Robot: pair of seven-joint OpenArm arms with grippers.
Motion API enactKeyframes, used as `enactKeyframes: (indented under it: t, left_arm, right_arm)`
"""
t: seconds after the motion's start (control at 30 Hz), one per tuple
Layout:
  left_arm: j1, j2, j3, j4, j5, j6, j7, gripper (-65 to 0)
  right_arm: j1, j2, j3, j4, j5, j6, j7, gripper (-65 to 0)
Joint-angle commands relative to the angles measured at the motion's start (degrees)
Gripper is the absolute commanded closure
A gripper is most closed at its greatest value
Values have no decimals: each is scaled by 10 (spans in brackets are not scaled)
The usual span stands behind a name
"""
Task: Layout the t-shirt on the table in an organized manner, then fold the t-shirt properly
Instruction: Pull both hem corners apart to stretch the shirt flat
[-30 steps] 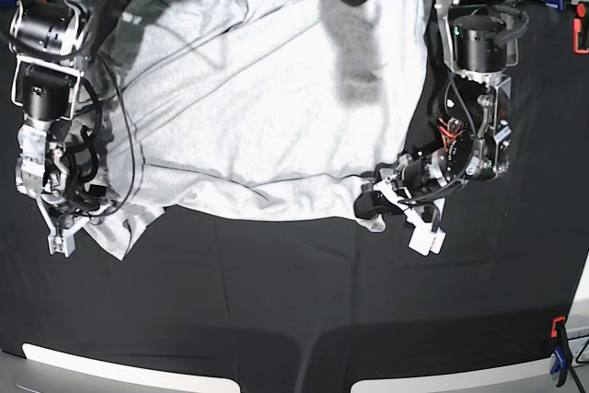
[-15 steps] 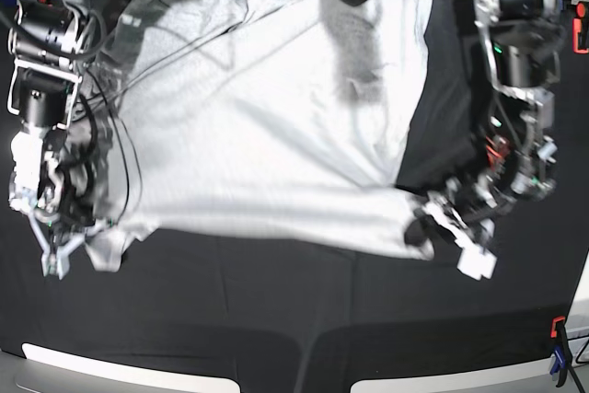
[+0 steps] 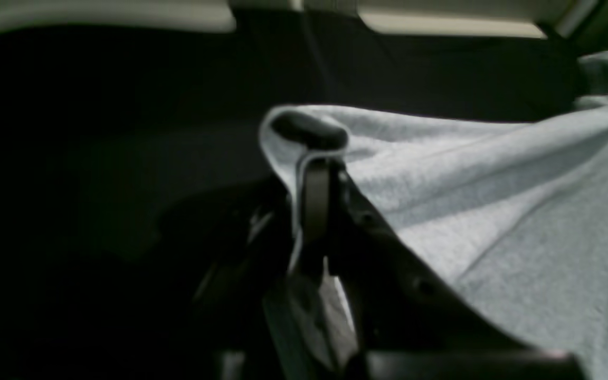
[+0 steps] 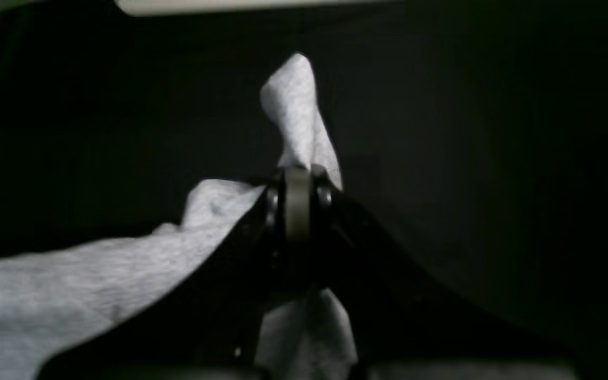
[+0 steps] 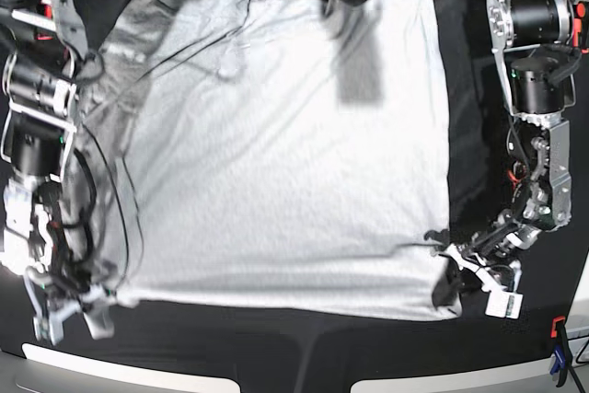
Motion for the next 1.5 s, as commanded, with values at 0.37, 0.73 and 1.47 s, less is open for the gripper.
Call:
enactKeyframes:
  t: [0.37, 0.73, 1.47]
  left_arm:
    - [-19, -7, -3, 10, 111, 12, -100, 0]
    - [-39, -6, 92, -59, 193, 89, -115, 0]
    - [-163, -7, 144, -186, 195, 150, -164, 0]
  right_arm:
    - [73, -33, -33, 11, -48, -12, 9, 0]
    - [72, -24, -33, 4, -48, -16, -9, 0]
    - [76, -22, -33, 1, -75, -35, 12, 0]
